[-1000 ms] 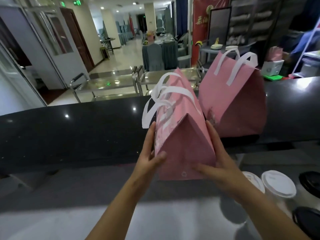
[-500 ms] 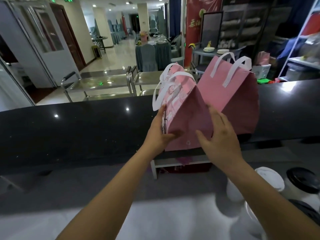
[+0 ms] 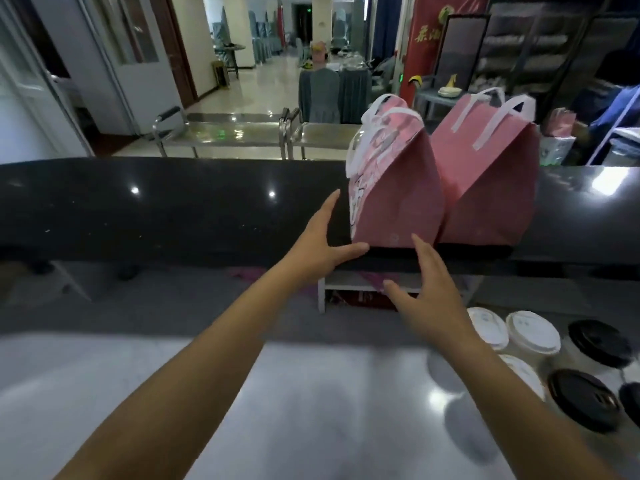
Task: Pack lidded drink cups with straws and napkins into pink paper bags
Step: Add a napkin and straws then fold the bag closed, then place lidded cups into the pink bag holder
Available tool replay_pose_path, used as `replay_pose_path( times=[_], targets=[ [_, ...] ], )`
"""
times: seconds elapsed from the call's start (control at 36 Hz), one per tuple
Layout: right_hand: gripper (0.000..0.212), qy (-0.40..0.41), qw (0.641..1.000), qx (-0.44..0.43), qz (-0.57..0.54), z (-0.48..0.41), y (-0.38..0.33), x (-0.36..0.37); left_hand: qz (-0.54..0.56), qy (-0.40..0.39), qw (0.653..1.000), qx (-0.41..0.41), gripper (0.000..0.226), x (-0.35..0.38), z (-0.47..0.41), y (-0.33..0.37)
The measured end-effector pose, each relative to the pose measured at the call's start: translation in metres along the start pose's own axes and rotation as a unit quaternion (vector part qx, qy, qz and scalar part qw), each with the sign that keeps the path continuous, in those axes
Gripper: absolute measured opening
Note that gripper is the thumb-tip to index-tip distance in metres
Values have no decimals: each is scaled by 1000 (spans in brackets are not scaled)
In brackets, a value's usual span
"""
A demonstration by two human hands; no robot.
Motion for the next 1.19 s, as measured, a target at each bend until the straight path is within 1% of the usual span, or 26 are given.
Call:
replay_pose_path(
  times=[0.06,0.11,0.17,0.22,0.31,0.42,0.5,0.58,0.64,0.72,0.81,0.89,1.0,1.11,1.19],
  targets=[
    [79,-44,999,-15,-7,23,-6,24,-9,3,1000,-7,100,-7,52,-14],
    [75,-101,994,-31,1,43,-14,51,-38,20,998,-38,97,-11,111,-36],
    [73,-165,985,-45,5,61,-24,80,-74,59,989,-117,93,-13,174,-57],
    [71,-230,971,-62,13,77,-37,109,-94,99,969,-204,89,-12,238,-80],
    [70,-322,942,-90,3,103,-58,147,-105,159,931,-312,87,-7,330,-103],
    [68,-439,887,-145,-11,141,-82,191,-102,234,868,-427,86,-1,428,-96],
    [66,-506,841,-192,-19,169,-105,222,-94,303,816,-482,94,6,490,-83],
    [65,-559,795,-235,-34,197,-131,250,-78,374,766,-517,94,15,540,-68],
    [65,-579,773,-257,-40,217,-147,264,-60,411,737,-534,88,18,565,-55],
    [69,-593,745,-305,-26,243,-170,284,-53,457,709,-535,70,15,602,-45],
    [69,-598,722,-348,4,262,-194,308,-48,502,681,-531,73,2,643,-50],
    [68,-597,706,-381,26,273,-230,336,-50,529,671,-517,76,-22,678,-61],
    [65,-570,708,-416,36,290,-296,375,-80,546,670,-496,66,-85,728,-76],
    [60,-559,708,-430,33,320,-370,417,-135,581,656,-463,57,-174,781,-81],
    [57,-540,714,-444,30,346,-428,453,-160,602,653,-430,48,-245,812,-84]
  ],
)
Point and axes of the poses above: each hand's wrist, its own z-axis away from the middle knuckle, its own x-axis out of the palm, y = z × x, the point moved 2 cm from there along -z, towards the middle knuckle, and after that the axes turned 7 degrees about -y, right-handed, at the moved point
